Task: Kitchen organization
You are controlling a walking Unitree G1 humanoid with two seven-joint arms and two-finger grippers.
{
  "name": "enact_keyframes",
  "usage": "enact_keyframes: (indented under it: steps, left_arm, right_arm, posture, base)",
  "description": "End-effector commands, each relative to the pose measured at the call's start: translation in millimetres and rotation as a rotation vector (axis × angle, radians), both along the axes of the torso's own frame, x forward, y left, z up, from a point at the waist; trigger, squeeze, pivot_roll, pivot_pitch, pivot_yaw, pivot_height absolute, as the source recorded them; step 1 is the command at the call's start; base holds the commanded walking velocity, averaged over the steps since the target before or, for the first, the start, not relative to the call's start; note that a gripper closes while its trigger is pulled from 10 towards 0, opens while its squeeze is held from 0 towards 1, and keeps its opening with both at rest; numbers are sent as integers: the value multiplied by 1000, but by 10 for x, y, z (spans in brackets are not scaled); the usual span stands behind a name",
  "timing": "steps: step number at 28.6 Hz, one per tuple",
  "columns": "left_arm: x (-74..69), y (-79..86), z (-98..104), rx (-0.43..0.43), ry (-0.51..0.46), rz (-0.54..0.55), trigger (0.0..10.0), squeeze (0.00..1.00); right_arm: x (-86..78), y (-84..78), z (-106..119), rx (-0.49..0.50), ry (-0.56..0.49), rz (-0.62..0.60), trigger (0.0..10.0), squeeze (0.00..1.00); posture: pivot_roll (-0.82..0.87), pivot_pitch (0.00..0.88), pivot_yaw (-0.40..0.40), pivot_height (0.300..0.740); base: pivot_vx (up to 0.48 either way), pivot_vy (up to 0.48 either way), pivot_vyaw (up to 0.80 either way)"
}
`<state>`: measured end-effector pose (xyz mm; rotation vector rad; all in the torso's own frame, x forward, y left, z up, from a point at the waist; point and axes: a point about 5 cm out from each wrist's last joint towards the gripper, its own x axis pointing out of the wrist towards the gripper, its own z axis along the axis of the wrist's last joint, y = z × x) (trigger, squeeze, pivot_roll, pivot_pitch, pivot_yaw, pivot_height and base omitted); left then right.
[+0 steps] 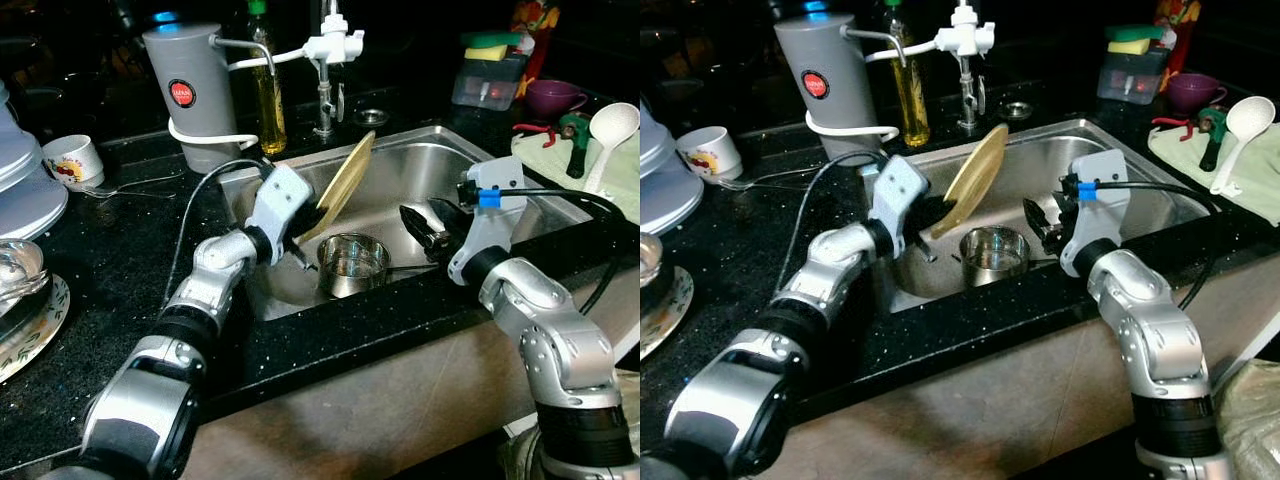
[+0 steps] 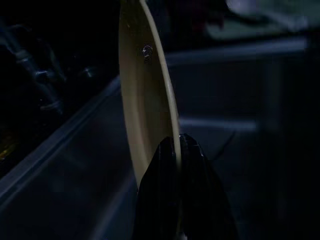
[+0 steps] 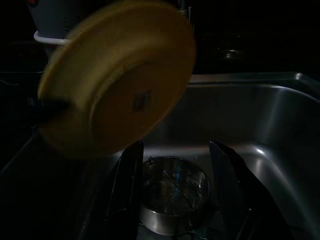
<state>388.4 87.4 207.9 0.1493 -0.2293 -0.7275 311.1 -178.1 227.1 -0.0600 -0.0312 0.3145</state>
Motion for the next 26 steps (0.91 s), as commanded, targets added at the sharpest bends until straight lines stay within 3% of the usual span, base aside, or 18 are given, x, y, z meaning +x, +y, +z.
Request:
enact_keyframes:
  steps: [1, 2, 3, 5, 6, 11, 16, 17, 19, 20, 23, 25, 26]
  left_arm:
    - [35, 53, -46, -69, 73, 28, 10000, 0]
    - [43, 59, -64, -78, 91, 36, 10000, 0]
    - [45, 67, -102, -79, 112, 42, 10000, 67]
    - [45, 73, -127, -78, 125, 46, 10000, 67]
    - [48, 93, -170, -81, 151, 61, 10000, 1000]
    - [55, 138, -230, -122, 208, 67, 10000, 1000]
    - [58, 174, -222, -120, 204, 71, 10000, 1000]
    - [63, 186, -88, -98, 120, 70, 10000, 0]
    - [63, 186, -88, -98, 120, 70, 10000, 0]
    - [28, 167, 53, -57, 6, 45, 10000, 0]
    - [-3, 146, 101, -50, -34, 20, 10000, 0]
    - [-80, 101, 171, -73, -79, -44, 10000, 0]
    - [-188, 56, 236, -109, -110, -122, 10000, 0]
  right_arm:
    - [-25, -19, -10, -13, 7, -16, 10000, 0]
    - [-27, -26, -9, -13, 6, -19, 10000, 0]
    - [-28, -30, -8, -15, 6, -22, 10000, 0]
    - [-28, -32, -8, -16, 6, -24, 10000, 0]
    - [-25, -31, -8, -16, 6, -24, 10000, 0]
    - [-14, -20, -4, -17, 2, -23, 10000, 0]
    - [0, 2, 6, -17, -3, -18, 10000, 0]
    - [-1, 20, 29, -2, -19, -8, 10000, 0]
    - [-1, 20, 29, -2, -19, -8, 10000, 0]
    - [-17, 51, 62, 30, -44, 22, 10000, 0]
    - [-34, 78, 85, 56, -66, 49, 10000, 0]
    - [-55, 120, 104, 86, -88, 87, 10000, 0]
    - [-80, 167, 115, 121, -110, 128, 10000, 0]
  posture:
    - [-160, 0, 94, 740]
    - [-160, 0, 94, 740]
    - [-158, 0, 94, 740]
    - [-158, 0, 94, 740]
    - [-155, 0, 93, 740]
    - [-146, 0, 89, 740]
    - [-145, 0, 88, 740]
    - [-145, 0, 88, 740]
    - [-145, 0, 88, 740]
    - [-144, 0, 87, 740]
    - [-144, 0, 85, 740]
    - [-139, 0, 81, 740]
    - [-129, 0, 78, 740]
  base:
    - [0, 0, 0]
    - [0, 0, 0]
    - [0, 0, 0]
    - [0, 0, 0]
    - [0, 0, 0]
    - [0, 0, 0]
    - [0, 0, 0]
    - [0, 0, 0]
    - [0, 0, 0]
    - [0, 0, 0]
    - [0, 0, 0]
    - [0, 0, 0]
    - [0, 0, 0]
